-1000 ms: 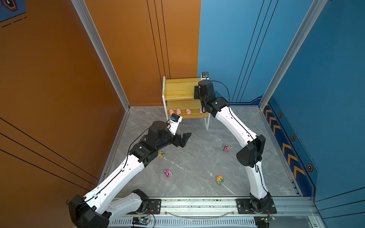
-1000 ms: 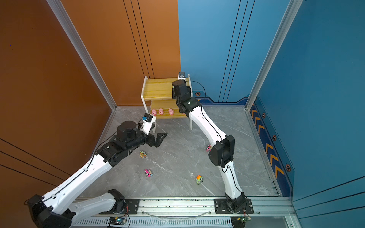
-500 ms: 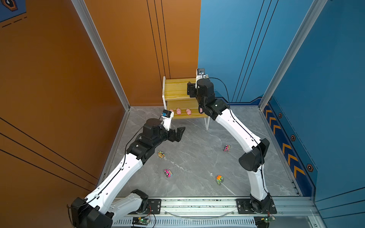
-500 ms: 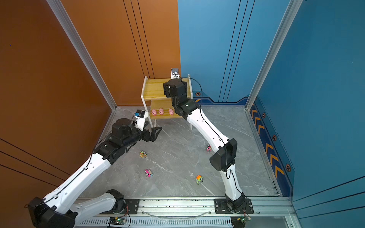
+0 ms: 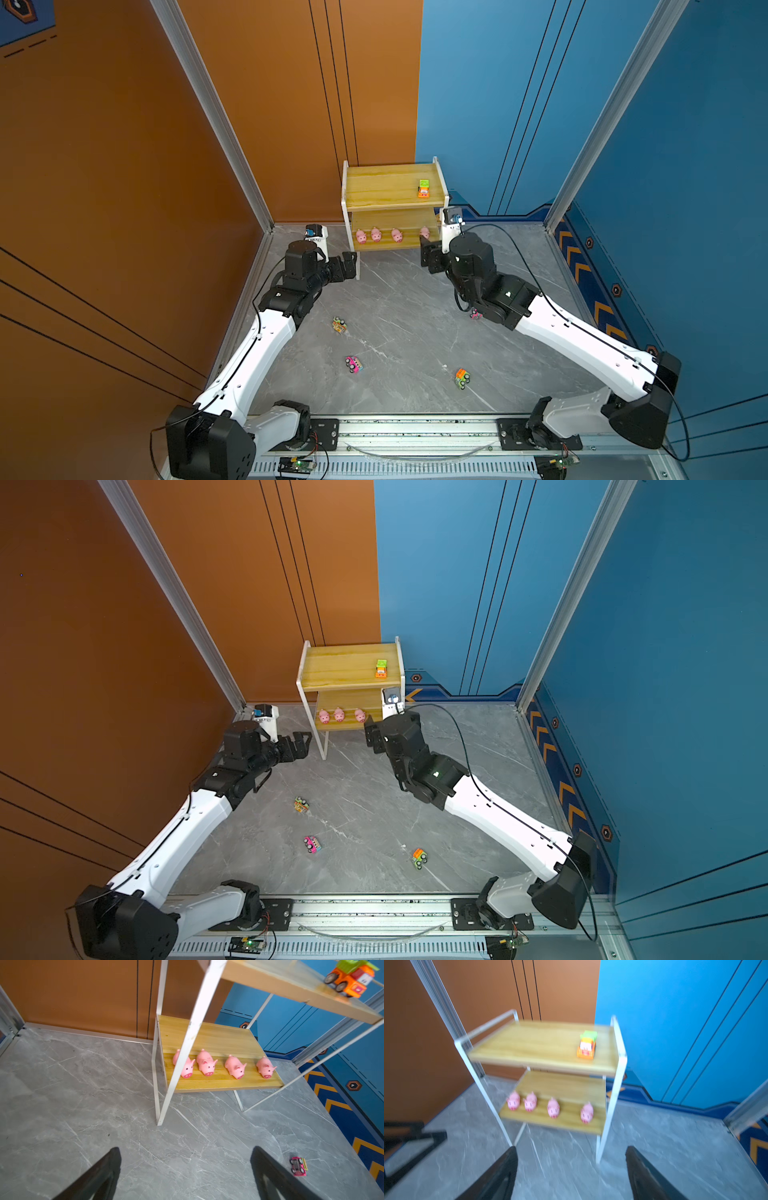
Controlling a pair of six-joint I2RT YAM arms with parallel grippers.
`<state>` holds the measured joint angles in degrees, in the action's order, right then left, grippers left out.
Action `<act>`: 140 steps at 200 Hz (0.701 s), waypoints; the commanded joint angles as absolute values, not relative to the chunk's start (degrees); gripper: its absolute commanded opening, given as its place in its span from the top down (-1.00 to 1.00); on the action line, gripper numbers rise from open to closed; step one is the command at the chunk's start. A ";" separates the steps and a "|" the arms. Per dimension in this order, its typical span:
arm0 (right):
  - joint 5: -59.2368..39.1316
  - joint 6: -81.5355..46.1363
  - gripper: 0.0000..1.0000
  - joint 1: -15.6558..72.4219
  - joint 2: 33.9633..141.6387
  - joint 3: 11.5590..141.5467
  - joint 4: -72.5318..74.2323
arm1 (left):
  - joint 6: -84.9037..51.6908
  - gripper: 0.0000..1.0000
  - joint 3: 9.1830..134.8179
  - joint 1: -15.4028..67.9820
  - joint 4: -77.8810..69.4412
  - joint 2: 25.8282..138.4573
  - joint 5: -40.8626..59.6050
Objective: Place and organize the plastic toys onto the shelf
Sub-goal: 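Withdraw the right gripper from the shelf and move it over the pink-green truck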
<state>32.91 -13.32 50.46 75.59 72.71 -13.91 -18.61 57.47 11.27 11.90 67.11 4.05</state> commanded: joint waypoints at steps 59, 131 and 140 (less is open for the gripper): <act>26.56 -47.71 -0.60 40.77 54.39 39.94 -30.08 | -18.92 -0.96 58.64 20.09 14.34 68.94 3.19; 1.25 -52.30 -0.55 15.92 59.76 30.94 -8.72 | -18.00 -0.96 61.14 27.79 15.56 71.16 5.64; -0.82 -52.75 -0.54 14.67 63.01 30.98 -5.62 | -18.15 -0.96 61.18 27.91 15.49 71.11 5.90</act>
<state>9.32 -49.50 17.61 57.08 31.86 -16.71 -18.28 59.61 27.46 14.48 70.85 4.14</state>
